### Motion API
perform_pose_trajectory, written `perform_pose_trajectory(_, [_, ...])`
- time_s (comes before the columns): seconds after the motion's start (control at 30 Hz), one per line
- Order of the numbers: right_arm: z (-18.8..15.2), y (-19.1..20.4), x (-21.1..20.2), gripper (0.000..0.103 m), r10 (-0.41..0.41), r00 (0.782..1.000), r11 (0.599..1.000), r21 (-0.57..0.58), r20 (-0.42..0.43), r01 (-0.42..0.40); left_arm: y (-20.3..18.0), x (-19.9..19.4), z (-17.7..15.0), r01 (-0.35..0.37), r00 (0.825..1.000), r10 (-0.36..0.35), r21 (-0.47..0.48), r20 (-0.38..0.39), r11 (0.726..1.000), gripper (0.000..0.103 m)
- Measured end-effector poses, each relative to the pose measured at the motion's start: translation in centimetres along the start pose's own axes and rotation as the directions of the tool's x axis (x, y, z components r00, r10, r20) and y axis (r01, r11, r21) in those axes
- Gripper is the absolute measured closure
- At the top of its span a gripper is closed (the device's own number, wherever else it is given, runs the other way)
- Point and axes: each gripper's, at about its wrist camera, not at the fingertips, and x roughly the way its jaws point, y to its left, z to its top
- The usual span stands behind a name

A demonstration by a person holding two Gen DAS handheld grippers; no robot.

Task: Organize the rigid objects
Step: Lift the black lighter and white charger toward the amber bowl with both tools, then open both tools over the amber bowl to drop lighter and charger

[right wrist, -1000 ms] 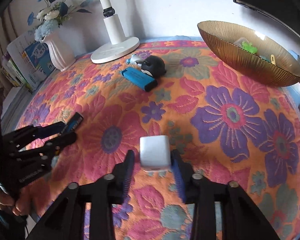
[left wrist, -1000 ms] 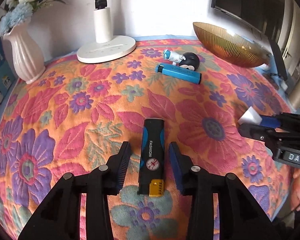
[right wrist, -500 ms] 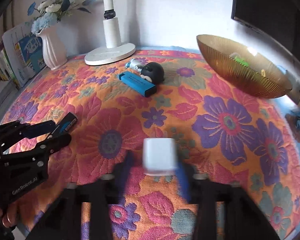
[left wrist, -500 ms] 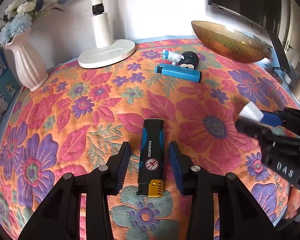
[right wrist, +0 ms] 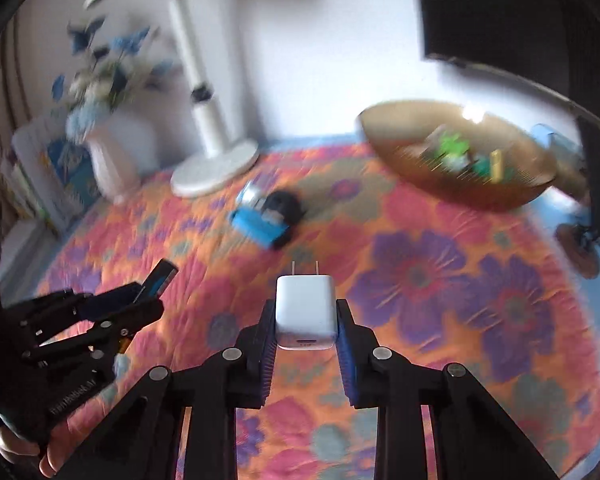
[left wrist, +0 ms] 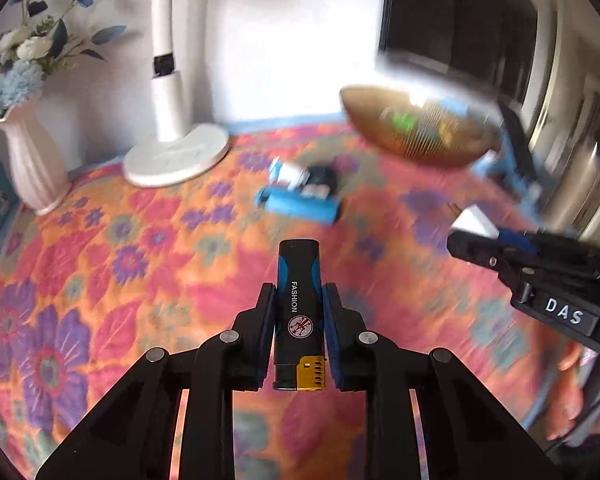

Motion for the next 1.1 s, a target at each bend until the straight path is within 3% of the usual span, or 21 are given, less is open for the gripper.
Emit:
perform_pose_trajectory(0.1, [2.1,-2.8,-1.6,0.077,-0.017,0.998,0.999,0.05,0.054,0.015,-0.3,0.4,3.1,0.074,0.997,-0.073,-0.026,0.025,0.997,0.083])
perform_pose_trajectory(0.27, [6.1,-8.2,-3.8,0.077,-0.111,0.986,0.986,0.136,0.126,0.094,-3.5,2.7,9.8,0.118,0.991,-0.121,0.05,0.056,0.992,0.083])
perform_pose_trajectory(0.37, [8.6,-11.4,-3.7,0.077,-0.166,0.978,0.97,0.201,0.13,0.138,-5.8,4.9,13.5,0.154,0.985,-0.159,0.082,0.067,0.985,0.083])
perform_pose_trajectory(0.5, [11.2,-14.7,-1.9,0.077,-0.178,0.98,0.951,0.271,0.094,0.147,-8.8,8.3,17.1,0.198,0.978,-0.204,0.101,0.051,0.975,0.083])
perform_pose_trajectory(0.73, [13.6,-16.4,3.0,0.076,-0.145,0.989,0.95,0.28,0.004,0.138,-12.0,13.0,19.0,0.189,0.981,-0.192,0.14,0.008,0.972,0.081])
perform_pose_trajectory(0.77, [13.7,-16.5,3.1,0.072,-0.138,0.99,0.952,0.276,0.007,0.131,-12.1,13.1,19.1,0.177,0.984,-0.18,0.137,0.011,0.975,0.067])
perform_pose_trajectory(0.9, [13.4,-16.1,2.0,0.051,-0.143,0.989,0.954,0.271,0.036,0.128,-10.4,12.0,18.8,0.212,0.977,-0.213,0.074,0.0,0.974,0.044])
perform_pose_trajectory(1.0, [12.7,-15.0,0.7,0.049,-0.14,0.989,0.96,0.25,0.054,0.123,-8.1,9.4,17.7,0.162,0.986,-0.164,0.056,0.032,0.985,0.04])
perform_pose_trajectory(1.1, [12.1,-13.4,-0.4,0.049,-0.081,0.995,0.968,0.241,0.065,0.063,-5.3,6.5,16.4,0.112,0.992,-0.113,0.018,0.052,0.994,0.04])
